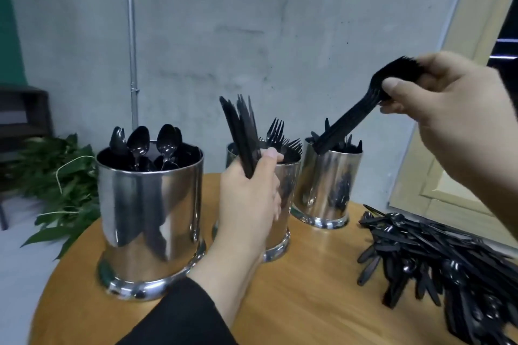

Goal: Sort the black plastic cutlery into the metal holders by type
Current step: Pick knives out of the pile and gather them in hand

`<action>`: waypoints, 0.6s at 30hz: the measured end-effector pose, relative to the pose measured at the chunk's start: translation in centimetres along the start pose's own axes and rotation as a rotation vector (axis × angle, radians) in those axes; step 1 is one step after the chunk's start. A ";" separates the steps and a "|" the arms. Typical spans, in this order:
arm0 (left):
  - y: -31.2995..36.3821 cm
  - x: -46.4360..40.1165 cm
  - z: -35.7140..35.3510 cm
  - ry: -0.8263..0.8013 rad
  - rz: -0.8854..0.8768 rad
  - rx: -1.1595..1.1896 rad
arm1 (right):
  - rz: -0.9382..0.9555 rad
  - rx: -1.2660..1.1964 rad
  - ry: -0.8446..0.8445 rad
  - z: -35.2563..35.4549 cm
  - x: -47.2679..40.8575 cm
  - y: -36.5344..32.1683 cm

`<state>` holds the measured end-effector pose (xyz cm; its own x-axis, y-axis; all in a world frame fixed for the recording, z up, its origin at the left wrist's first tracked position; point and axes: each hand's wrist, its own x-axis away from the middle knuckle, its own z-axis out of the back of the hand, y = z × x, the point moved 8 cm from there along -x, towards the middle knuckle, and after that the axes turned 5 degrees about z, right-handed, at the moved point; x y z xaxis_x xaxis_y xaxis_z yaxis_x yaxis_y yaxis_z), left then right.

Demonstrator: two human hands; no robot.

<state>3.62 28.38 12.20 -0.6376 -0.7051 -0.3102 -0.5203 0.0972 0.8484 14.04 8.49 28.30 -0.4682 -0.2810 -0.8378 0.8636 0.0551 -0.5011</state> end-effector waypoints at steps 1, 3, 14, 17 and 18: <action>0.0 -0.3 0.5 0.010 0.006 0.022 | 0.014 0.020 -0.013 -1.1 -0.6 -0.3; 0.1 -0.8 1.1 0.016 0.015 0.032 | 0.031 0.049 -0.046 -3.5 -1.7 -0.6; 0.9 -0.9 2.4 0.008 0.096 0.086 | 0.079 0.277 -0.311 -14.4 -2.0 0.2; 0.8 -0.7 2.5 0.012 0.106 0.090 | 0.069 0.507 -0.515 -16.9 -0.3 1.3; 0.8 -0.7 2.6 0.011 0.108 0.091 | 0.105 0.580 -0.576 -17.6 0.3 1.2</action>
<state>2.20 30.75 12.02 -0.6864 -0.6949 -0.2143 -0.4988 0.2355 0.8341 11.67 25.30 23.58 -0.3467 -0.7582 -0.5521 0.9308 -0.3507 -0.1028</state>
